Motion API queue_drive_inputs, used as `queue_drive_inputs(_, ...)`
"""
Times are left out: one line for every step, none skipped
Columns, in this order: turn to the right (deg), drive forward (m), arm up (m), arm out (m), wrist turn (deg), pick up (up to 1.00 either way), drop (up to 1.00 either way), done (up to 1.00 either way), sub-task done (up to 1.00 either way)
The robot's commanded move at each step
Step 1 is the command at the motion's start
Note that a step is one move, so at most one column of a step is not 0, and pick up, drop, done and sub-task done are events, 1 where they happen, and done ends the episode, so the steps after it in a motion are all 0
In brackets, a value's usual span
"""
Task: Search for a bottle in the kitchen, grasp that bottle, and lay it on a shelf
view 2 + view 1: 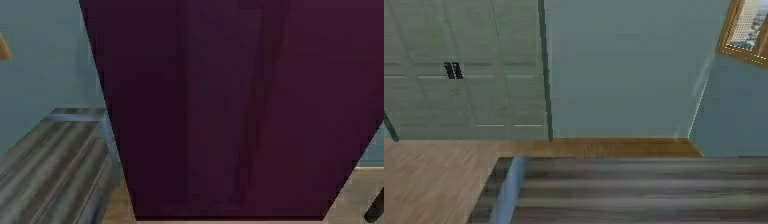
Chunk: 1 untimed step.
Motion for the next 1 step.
queue_drive_inputs(-45.0,0.00,0.00,0.00,0.0,0.00,0.00,0.00,0.00)
